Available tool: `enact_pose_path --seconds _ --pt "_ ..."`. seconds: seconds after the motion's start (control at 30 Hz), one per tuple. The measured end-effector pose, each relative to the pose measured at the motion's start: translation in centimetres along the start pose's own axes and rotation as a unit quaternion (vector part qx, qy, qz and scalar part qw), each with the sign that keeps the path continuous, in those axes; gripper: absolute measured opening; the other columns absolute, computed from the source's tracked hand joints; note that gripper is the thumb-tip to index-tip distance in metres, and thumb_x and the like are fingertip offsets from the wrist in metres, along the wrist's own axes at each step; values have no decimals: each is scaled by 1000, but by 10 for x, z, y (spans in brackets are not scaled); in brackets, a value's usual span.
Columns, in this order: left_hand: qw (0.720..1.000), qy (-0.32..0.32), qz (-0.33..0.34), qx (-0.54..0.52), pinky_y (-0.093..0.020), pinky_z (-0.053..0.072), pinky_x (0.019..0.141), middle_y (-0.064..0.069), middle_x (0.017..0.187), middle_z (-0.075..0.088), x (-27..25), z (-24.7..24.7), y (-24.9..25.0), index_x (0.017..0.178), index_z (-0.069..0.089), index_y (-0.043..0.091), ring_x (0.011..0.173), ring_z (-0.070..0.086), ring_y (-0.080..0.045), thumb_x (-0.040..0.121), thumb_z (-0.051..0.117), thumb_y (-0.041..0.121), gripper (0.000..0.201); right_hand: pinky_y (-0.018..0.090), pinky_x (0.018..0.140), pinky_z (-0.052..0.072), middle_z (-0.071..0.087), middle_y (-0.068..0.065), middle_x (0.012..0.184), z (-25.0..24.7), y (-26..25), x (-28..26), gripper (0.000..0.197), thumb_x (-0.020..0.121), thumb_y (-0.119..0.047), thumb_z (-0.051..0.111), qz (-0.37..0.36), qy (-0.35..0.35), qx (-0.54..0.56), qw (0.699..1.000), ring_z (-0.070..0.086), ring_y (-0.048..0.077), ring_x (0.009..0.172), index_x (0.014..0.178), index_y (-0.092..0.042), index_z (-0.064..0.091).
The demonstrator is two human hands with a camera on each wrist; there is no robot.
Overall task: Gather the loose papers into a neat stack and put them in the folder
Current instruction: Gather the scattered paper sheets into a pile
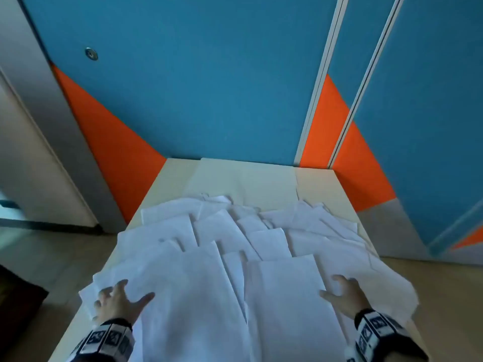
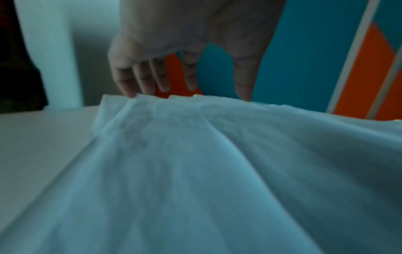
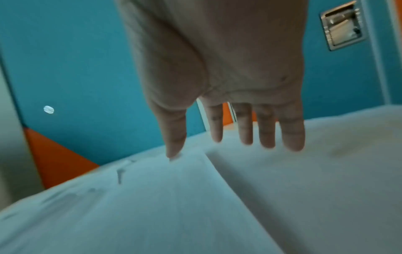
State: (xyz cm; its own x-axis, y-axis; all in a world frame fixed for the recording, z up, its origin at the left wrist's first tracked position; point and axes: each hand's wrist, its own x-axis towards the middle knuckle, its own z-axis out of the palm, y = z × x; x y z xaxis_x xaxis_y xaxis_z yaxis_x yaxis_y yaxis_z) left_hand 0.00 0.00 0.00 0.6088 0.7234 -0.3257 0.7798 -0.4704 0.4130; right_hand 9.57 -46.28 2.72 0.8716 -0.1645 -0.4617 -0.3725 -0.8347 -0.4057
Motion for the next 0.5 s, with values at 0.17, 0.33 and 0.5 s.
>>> enact_pose_path --seconds 0.17,0.33,0.5 --pt "992 -21 -124 -28 -63 16 112 -32 153 2 8 6 -11 150 13 18 144 0 -44 57 79 54 119 51 115 16 5 19 157 16 1 4 105 69 -63 67 149 36 -7 988 9 43 143 150 -26 12" --pt "994 -39 -99 28 -62 13 113 -27 156 -6 4 16 -5 151 8 23 145 -7 -41 58 75 61 121 63 113 13 -11 16 158 39 1 10 117 63 -74 63 166 17 -46 985 -5 46 143 151 -29 0" --pt "995 -60 -73 39 -63 17 113 -23 157 -7 1 24 14 150 10 25 146 -7 -38 60 73 61 116 66 111 15 -17 15 158 45 -16 16 118 63 -74 62 147 5 -55 988 -9 46 143 151 -29 -3"
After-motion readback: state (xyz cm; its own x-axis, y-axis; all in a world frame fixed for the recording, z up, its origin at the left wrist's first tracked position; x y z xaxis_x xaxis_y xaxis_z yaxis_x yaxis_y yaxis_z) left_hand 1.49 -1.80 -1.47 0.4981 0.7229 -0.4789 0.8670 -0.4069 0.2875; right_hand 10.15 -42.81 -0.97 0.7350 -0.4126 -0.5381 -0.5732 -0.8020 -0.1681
